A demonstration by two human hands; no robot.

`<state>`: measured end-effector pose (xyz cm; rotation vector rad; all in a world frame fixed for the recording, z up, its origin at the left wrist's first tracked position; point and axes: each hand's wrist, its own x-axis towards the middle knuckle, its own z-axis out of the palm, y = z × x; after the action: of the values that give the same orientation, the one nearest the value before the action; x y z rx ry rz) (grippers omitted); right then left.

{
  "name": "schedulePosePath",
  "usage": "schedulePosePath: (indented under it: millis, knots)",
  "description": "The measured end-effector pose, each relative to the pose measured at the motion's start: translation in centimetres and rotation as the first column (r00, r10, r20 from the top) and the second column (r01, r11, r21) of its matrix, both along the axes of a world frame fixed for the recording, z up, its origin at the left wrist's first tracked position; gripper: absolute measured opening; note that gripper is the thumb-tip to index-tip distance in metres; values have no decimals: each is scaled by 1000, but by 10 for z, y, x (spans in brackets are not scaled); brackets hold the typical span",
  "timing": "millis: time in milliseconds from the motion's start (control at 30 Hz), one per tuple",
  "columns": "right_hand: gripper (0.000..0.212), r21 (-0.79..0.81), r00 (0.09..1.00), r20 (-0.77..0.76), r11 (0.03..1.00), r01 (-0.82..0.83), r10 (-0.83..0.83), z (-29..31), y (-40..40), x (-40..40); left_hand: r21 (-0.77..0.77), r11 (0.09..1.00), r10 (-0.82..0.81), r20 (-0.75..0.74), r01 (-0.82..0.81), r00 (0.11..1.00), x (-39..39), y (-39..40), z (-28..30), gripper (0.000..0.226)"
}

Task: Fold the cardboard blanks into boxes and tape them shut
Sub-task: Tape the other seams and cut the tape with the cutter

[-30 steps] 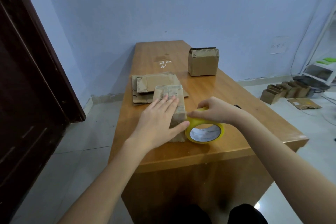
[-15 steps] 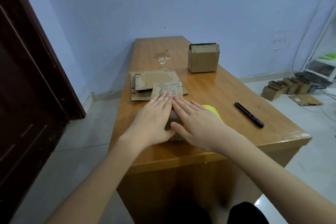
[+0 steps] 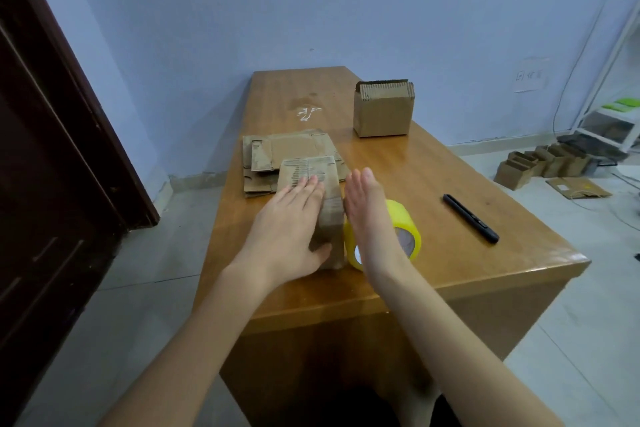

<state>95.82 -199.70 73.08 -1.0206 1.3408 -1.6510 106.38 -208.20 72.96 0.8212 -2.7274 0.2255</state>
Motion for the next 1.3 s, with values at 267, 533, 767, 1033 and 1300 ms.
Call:
schedulePosePath:
  millis: [267, 533, 767, 1033, 1300]
  knots:
    - [48, -172, 975, 210, 984, -37, 74, 1, 7, -7, -17, 1000, 15, 12, -15, 1000, -2, 1, -2, 94]
    - [15, -15, 813, -516, 951, 308, -271, 0, 11, -71, -24, 1000, -6, -6, 6, 1000, -1, -3, -4, 91]
    - [66, 125, 951, -300, 985, 117, -75, -32, 8, -90, -44, 998, -47, -27, 46, 999, 0, -3, -5, 86]
    - [42, 90, 779, -626, 988, 126, -42, -3, 0, -94, -54, 997, -51, -4, 51, 999, 0, -4, -5, 83]
    - [40, 122, 765, -644, 986, 114, -9, -9, 2, -94, -57, 998, -37, 18, 38, 999, 2, -1, -3, 83]
